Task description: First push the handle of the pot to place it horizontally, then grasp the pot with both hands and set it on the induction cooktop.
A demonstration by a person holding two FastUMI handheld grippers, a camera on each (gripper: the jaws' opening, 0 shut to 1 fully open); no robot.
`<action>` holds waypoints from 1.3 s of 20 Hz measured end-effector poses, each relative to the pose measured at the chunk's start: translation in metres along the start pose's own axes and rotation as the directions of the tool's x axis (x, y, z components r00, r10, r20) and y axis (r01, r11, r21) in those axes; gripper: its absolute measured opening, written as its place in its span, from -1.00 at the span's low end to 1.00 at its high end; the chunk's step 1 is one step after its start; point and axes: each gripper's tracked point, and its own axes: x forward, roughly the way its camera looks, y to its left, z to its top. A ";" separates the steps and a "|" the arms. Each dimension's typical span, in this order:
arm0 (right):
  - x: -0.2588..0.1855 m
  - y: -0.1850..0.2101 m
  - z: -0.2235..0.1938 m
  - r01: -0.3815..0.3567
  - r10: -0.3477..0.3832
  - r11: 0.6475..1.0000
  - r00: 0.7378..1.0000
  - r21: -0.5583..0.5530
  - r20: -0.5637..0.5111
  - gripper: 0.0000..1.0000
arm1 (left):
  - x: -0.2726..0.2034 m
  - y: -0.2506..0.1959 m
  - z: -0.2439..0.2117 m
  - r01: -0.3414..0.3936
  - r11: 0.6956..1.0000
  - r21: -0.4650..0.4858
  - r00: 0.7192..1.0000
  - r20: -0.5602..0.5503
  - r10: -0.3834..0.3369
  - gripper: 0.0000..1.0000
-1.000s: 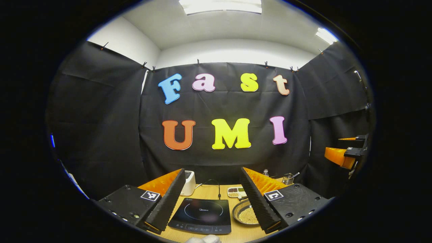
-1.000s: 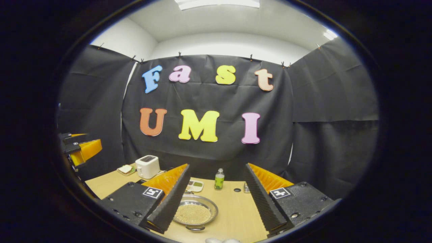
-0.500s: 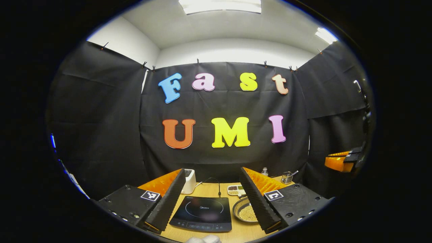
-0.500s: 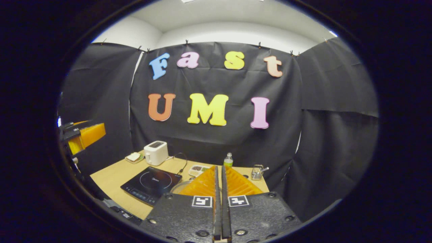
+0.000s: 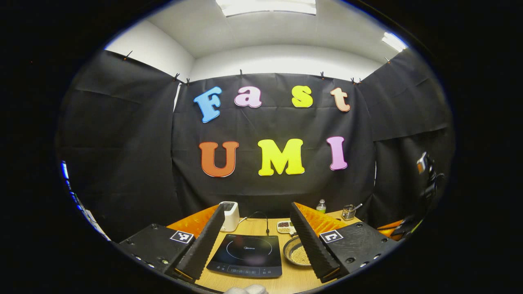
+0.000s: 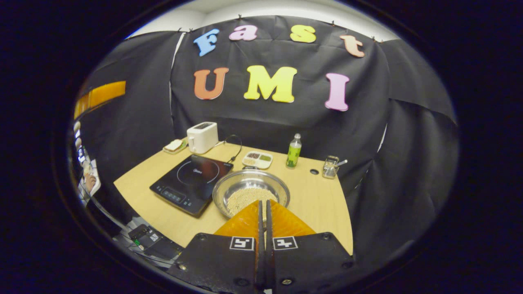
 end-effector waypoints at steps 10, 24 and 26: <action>0.070 0.050 -0.109 -0.140 0.122 0.989 0.956 -0.048 -0.265 -0.93 | -0.005 0.009 0.003 -0.041 0.999 0.006 0.999 -0.007 0.041 0.92; 0.159 0.077 -0.134 -0.190 0.192 0.981 0.908 0.041 -0.373 -0.98 | 0.005 0.027 -0.001 -0.122 0.990 0.064 0.991 -0.046 0.125 0.93; 0.164 0.071 -0.139 -0.186 0.198 0.980 0.899 0.069 -0.390 -0.98 | 0.007 0.027 -0.002 -0.125 0.990 0.063 0.990 -0.051 0.128 0.93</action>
